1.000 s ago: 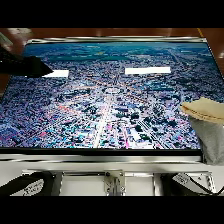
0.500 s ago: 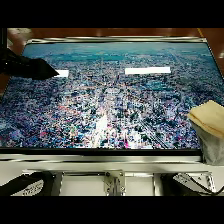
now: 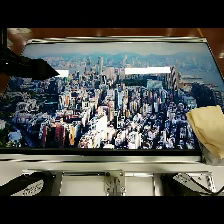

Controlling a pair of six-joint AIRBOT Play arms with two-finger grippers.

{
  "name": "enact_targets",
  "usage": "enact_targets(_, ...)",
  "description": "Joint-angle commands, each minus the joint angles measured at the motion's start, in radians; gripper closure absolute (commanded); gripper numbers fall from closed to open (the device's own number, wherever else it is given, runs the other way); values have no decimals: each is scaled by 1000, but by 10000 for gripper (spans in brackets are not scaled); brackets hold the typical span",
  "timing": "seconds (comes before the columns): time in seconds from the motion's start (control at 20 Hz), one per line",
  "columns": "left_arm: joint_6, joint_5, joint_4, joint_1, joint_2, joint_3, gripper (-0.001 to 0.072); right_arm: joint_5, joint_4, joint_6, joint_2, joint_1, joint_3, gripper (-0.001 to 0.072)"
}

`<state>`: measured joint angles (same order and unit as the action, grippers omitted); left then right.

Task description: Fold the shirts.

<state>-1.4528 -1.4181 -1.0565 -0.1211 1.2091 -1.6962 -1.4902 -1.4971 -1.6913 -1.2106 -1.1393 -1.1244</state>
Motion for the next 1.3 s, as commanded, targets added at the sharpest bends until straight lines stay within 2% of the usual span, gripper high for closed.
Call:
enact_targets(0.0,0,0,0,0,0,0,663,45,-60,-49,0,0,103,638)
enact_targets(0.05,0,0,0,0,0,0,664,69,-70,-52,0,0,116,533)
enact_targets(0.1,0,0,-1,0,0,0,663,78,-81,-49,0,0,117,273)
enact_targets(0.15,0,0,-5,0,0,0,664,73,-93,-34,1,0,112,177)
enact_targets(0.3,0,3,-52,0,1,0,663,39,-140,-22,22,0,50,179)
enact_targets(0.4,0,3,-103,0,4,0,663,86,-107,59,55,7,-58,180)
enact_targets(0.5,0,3,-141,0,23,0,664,208,-23,170,92,57,-180,180)
enact_targets(0.6,-2,-5,-225,-19,65,0,664,317,70,266,134,174,-244,180)
enact_targets(0.65,-36,-23,-313,-45,99,0,665,348,95,316,154,268,-251,180)
enact_targets(0.75,-106,-102,-487,-116,179,0,663,303,75,330,162,483,-251,176)
enact_targets(0.8,-116,-140,-525,-148,218,0,590,249,75,294,145,586,-250,44)
enact_targets(0.85,-135,-159,-525,-173,259,0,223,190,89,203,113,657,-249,31)
enact_targets(0.9,-169,-165,-521,-189,289,0,-6,129,109,142,74,701,-249,31)
enact_targets(0.95,-165,-160,-513,-198,309,2,-4,58,136,112,30,734,-249,31)
enact_targets(1.05,-164,-87,-473,-198,301,41,-2,-49,145,118,-40,782,-249,31)
enact_targets(1.15,-165,-13,-446,-195,272,109,-2,-80,126,125,-74,815,-249,31)
enact_targets(1.25,-164,5,-436,-195,249,173,-2,-57,126,125,-78,836,-249,31)
